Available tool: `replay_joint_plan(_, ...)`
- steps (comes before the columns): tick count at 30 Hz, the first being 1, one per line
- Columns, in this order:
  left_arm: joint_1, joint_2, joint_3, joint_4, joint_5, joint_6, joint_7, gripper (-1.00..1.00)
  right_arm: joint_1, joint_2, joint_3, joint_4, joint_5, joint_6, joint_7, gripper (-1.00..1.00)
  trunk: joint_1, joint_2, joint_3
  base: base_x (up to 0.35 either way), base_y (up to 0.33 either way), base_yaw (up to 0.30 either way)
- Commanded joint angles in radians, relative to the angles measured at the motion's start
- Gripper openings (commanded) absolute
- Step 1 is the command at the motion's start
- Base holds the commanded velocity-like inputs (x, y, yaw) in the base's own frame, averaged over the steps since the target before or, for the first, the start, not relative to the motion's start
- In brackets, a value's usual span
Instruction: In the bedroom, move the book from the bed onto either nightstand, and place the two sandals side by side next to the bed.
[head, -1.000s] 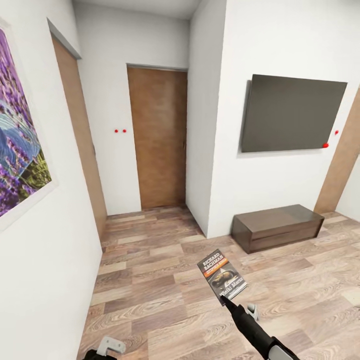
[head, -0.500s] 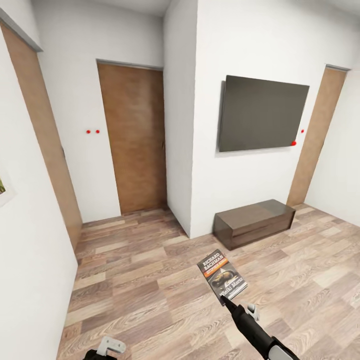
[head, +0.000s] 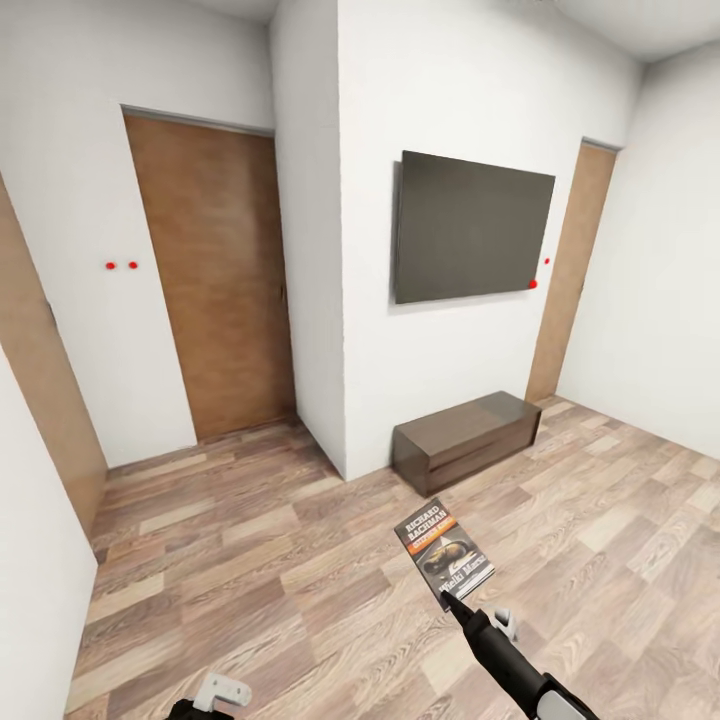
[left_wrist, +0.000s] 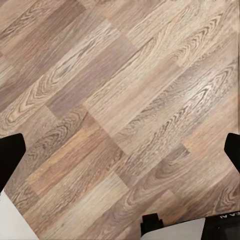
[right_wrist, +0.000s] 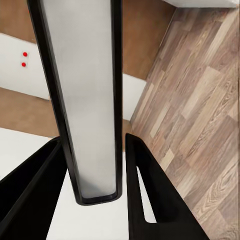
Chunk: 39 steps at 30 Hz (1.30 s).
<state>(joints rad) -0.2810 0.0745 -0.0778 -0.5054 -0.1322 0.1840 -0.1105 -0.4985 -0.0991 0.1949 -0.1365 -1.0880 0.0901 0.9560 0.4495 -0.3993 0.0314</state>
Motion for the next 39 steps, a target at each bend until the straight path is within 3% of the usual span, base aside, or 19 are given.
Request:
replay_joint_plan(1, 0.0, 0.001, -0.002, -0.002, -0.01, 0.005, -0.003, 1.0, -0.001, 0.0, 0.003, 0.0, -0.012, 0.01, 0.003, -1.0, 0.001, -0.001, 0.0, 0.118, 0.0, -0.264)
replay_joint_plan(11, 0.0, 0.001, -0.002, -0.002, -0.01, 0.005, -0.003, 1.0, 0.0, -0.001, 0.003, 0.0, -0.012, 0.01, 0.003, -1.0, 0.001, -0.001, 0.0, 0.118, 0.0, -0.153)
replay_joint_plan(39, 0.0, 0.001, -0.002, -0.002, -0.01, 0.005, -0.003, 1.0, 0.0, -0.001, 0.003, 0.0, -0.012, 0.01, 0.003, -1.0, 0.001, -0.001, 0.0, 0.11, 0.0, -0.007)
